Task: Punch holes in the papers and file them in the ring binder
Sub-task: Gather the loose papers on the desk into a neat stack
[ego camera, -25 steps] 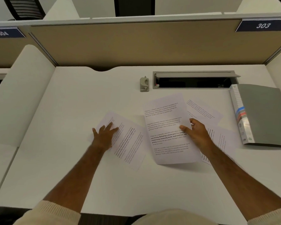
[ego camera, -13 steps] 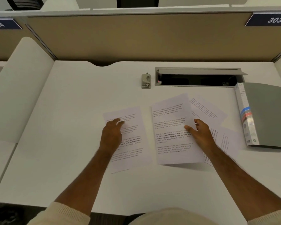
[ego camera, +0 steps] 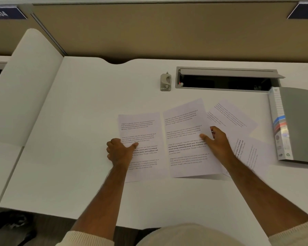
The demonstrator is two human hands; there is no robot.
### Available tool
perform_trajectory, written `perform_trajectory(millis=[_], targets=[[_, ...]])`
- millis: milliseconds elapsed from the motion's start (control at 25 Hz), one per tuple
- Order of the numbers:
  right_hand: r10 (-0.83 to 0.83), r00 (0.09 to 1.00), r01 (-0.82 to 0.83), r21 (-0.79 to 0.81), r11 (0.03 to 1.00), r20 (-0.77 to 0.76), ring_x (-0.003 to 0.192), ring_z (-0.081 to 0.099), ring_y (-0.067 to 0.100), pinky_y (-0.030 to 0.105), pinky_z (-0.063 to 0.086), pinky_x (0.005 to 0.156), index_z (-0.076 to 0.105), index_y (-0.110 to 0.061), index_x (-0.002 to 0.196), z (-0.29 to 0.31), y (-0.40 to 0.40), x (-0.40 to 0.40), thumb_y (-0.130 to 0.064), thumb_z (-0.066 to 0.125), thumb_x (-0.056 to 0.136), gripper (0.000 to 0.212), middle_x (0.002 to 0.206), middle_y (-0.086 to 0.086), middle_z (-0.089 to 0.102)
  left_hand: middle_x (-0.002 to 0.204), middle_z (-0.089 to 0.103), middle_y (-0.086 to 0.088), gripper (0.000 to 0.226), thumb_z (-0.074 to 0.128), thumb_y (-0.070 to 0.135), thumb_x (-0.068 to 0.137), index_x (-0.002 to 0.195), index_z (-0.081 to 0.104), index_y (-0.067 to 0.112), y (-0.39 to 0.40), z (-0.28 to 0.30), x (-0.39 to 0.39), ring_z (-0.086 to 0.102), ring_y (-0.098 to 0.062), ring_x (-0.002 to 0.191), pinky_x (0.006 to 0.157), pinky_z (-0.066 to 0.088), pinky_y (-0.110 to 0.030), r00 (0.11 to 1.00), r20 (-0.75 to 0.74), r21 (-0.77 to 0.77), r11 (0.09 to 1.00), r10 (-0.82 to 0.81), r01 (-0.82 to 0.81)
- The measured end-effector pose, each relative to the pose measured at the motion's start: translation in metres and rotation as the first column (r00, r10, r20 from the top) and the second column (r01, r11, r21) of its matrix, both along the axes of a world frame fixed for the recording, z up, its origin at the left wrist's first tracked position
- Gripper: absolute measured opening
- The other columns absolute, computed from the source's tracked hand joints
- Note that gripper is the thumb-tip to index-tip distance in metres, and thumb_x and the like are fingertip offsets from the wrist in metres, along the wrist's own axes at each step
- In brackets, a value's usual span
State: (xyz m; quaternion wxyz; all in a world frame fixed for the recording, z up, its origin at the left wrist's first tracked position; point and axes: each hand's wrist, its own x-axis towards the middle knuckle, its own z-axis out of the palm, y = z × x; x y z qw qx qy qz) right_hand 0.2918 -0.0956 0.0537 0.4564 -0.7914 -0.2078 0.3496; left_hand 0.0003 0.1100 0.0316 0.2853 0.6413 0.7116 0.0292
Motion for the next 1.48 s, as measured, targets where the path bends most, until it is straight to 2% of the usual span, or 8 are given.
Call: perform_trajectory(millis=[240,400,640,840,1040,1200,1320,1480], targets=[[0.014,1.000,-0.014,-0.010,1.000,-0.003,0.105,0.068,0.016,0.025,0.055,0.083,0.060,-0.012,0.125,-0.004,0.006,-0.003,-0.022,0.069,0.094,0.034,0.119,0.002,0.070,0.113,0.060,-0.003,0.062,0.088,0.037,0.077,0.113,0.044,0.016,0.009,0.010,0.000,0.063,-0.030,0.106,0.097,0.050,-0.048,0.994,0.105,-0.077,0.997,0.031,-0.023],[0.019,1.000,-0.019,-0.010,1.000,-0.007,0.106,0.067,0.016,0.032,0.056,0.089,0.058,-0.015,0.126,-0.006,0.010,-0.003,-0.024,0.068,0.095,0.034,0.122,0.001,0.068,0.115,0.068,-0.003,0.047,0.082,0.020,0.086,0.120,0.049,0.018,0.015,0.021,-0.008,0.068,-0.019,0.088,0.067,0.053,-0.024,0.948,0.317,-0.098,0.995,0.042,-0.011],[0.083,0.996,-0.083,0.008,0.997,-0.025,0.116,0.063,0.015,0.036,0.052,0.101,0.055,-0.016,0.134,-0.008,0.016,-0.010,-0.023,0.065,0.096,0.040,0.130,-0.001,0.065,0.116,0.075,-0.002,0.053,0.085,0.026,0.084,0.128,0.055,0.020,0.015,0.030,-0.011,0.078,-0.020,0.091,0.081,0.064,-0.041,0.813,0.557,-0.279,0.960,0.166,-0.005],[0.072,0.993,-0.069,0.042,0.997,-0.095,0.106,0.068,0.010,0.014,0.056,0.079,0.056,-0.017,0.133,0.001,0.021,-0.020,-0.018,0.063,0.097,0.036,0.124,-0.001,0.068,0.112,0.078,0.001,0.054,0.085,0.024,0.084,0.129,0.057,0.020,0.012,0.044,-0.006,0.079,-0.019,0.091,0.081,0.064,-0.040,0.729,0.656,-0.326,0.944,0.195,0.041],[0.028,0.948,-0.001,0.084,0.996,-0.316,0.107,0.071,0.020,0.044,0.057,0.096,0.060,-0.020,0.129,0.004,0.028,-0.039,-0.018,0.065,0.097,0.033,0.121,0.002,0.072,0.116,0.076,0.003,0.048,0.083,0.027,0.086,0.126,0.057,0.022,-0.002,0.042,0.010,0.078,-0.016,0.094,0.082,0.064,-0.037,0.741,0.655,-0.314,0.946,0.150,0.086],[0.009,0.899,0.041,0.104,0.994,-0.438,0.108,0.071,0.023,0.048,0.054,0.098,0.059,-0.020,0.130,0.017,0.036,-0.051,-0.016,0.061,0.099,0.032,0.121,0.001,0.072,0.119,0.075,0.004,0.042,0.078,0.032,0.090,0.127,0.060,0.023,-0.015,0.037,0.020,0.076,-0.016,0.098,0.084,0.064,-0.040,0.714,0.680,-0.323,0.942,0.166,0.088],[0.002,0.915,0.045,0.106,0.993,-0.403,0.124,0.061,0.015,0.048,0.044,0.110,0.058,-0.030,0.135,0.016,0.036,-0.053,-0.033,0.054,0.098,0.036,0.134,-0.010,0.064,0.121,0.075,0.002,0.043,0.075,0.030,0.093,0.132,0.060,0.022,-0.020,0.035,0.021,0.076,-0.020,0.104,0.088,0.063,-0.045,0.638,0.737,-0.399,0.905,0.221,0.148],[0.012,0.957,0.010,0.076,0.997,-0.289,0.117,0.050,-0.009,0.027,0.035,0.111,0.056,-0.029,0.128,0.027,0.036,-0.058,-0.045,0.049,0.102,0.031,0.124,-0.030,0.055,0.121,0.075,0.001,0.044,0.078,0.026,0.091,0.131,0.060,0.020,-0.021,0.034,0.018,0.076,-0.021,0.104,0.090,0.062,-0.047,0.644,0.735,-0.408,0.897,0.214,0.168]])
